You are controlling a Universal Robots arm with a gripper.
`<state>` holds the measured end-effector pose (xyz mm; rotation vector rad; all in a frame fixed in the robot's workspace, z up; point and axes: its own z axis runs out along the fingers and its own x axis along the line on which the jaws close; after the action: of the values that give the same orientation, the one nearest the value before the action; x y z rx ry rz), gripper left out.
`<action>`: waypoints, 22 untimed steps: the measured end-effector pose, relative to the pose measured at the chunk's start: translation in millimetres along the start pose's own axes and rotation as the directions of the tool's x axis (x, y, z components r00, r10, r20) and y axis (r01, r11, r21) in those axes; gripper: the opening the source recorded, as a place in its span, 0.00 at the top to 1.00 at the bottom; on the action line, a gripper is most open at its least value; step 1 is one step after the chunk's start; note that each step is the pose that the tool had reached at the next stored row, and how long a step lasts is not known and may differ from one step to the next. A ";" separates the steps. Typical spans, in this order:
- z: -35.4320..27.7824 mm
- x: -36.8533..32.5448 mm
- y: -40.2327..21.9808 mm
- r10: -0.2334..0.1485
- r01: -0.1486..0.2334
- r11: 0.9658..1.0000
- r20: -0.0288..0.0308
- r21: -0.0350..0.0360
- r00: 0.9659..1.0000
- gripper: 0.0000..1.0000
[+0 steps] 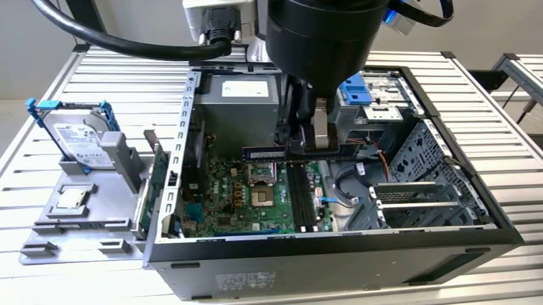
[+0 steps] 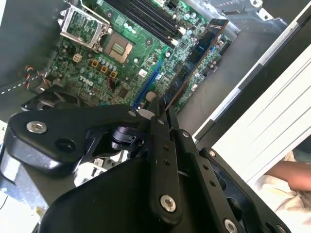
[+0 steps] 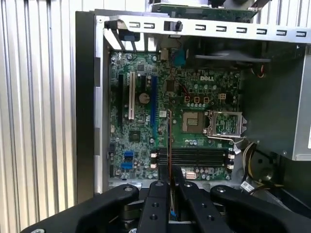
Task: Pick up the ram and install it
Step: 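Pick up the ram and move it above insertion slot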
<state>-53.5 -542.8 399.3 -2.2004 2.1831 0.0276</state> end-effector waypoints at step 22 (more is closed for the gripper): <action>0.5 -9.0 -5.7 0.000 0.000 1.000 0.000 0.000 1.000 1.00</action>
<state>-47.9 -533.8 399.3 -2.2004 2.1831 0.0276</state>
